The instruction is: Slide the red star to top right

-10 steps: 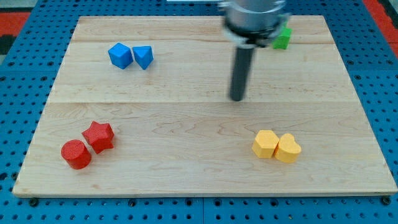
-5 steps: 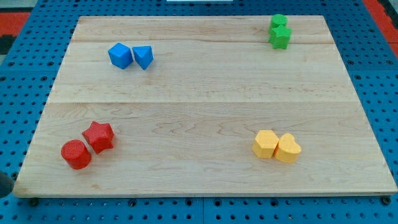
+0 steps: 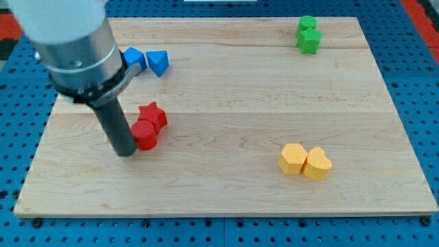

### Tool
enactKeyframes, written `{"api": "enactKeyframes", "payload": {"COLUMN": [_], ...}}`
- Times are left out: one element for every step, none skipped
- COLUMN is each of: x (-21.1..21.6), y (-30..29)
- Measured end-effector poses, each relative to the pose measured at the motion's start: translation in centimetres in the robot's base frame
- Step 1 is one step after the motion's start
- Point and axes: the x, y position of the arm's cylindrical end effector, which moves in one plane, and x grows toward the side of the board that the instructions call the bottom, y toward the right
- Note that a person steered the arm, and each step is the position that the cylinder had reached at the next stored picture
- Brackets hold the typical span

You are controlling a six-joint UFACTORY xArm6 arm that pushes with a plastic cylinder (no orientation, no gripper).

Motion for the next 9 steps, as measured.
{"api": "enactKeyframes", "payload": {"x": [-5.5,-6.9,-7.1,-12.0,-16.4,-19.0,-21.4,-23.3,-20.0], "y": [1.0,6.8,9.9,12.0,16.7,21.2,23.7,26.8,27.7]}}
